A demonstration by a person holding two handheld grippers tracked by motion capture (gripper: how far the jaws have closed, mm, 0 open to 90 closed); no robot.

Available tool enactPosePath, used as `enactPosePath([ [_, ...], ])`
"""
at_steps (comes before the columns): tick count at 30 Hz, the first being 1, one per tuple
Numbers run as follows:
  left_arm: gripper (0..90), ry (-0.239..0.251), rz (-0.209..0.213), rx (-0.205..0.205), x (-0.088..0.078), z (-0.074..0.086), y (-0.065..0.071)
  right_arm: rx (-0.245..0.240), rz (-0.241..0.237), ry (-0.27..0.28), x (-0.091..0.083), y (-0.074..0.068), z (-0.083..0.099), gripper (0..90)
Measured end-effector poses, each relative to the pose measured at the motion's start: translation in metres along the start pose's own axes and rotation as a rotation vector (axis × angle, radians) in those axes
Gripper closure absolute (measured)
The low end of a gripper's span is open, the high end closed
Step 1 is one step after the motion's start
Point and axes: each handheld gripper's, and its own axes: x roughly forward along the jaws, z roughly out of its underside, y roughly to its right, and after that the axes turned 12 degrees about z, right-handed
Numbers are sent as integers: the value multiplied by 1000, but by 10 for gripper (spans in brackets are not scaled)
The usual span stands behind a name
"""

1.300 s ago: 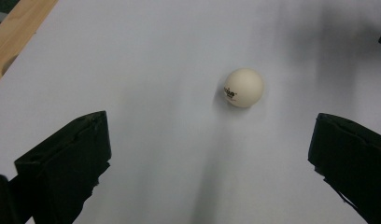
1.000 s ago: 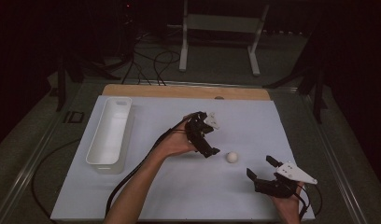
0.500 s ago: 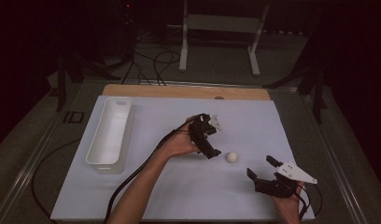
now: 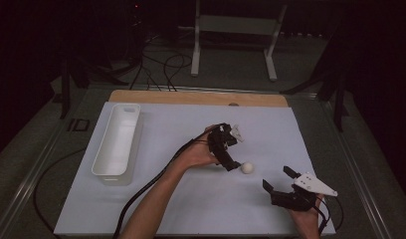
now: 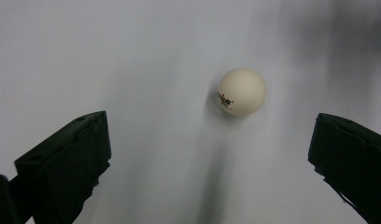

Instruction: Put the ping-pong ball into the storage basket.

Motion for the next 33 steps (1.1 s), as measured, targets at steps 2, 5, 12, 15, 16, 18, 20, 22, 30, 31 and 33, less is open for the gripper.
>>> enactPosePath([
  [2, 0, -7, 4, -1, 2, -1, 0, 4, -1, -1, 0, 0, 0, 80],
  [5, 0, -10, 6, 4, 3, -5, 1, 5, -2, -1, 0, 0, 0, 80],
  [12, 0, -20, 10, 8, 10, -8, 0, 6, -2, 1, 0, 0, 0, 80],
  [15, 0, -20, 14, 6, 13, -9, 0, 7, -1, -1, 0, 0, 0, 80],
  [16, 0, -21, 15, 8, 14, -10, 0, 7, -2, -1, 0, 0, 0, 80],
  [18, 0, -19, 17, 8, 16, -11, 0, 7, -1, -1, 0, 0, 0, 80],
  [20, 0, -15, 22, 10, 17, -11, 0, 6, -1, 0, 0, 0, 0, 80],
  [22, 0, -16, 23, 11, 19, -12, 0, 9, -2, 1, 0, 0, 0, 80],
  [30, 0, -33, 33, 12, 29, -15, 0, 10, 1, 4, -1, 0, 0, 80],
  [31, 0, -34, 36, 12, 30, -15, 1, 11, 2, 3, -1, 0, 0, 80],
  [33, 0, -31, 40, 12, 32, -16, 1, 13, 3, 5, -1, 1, 0, 80],
])
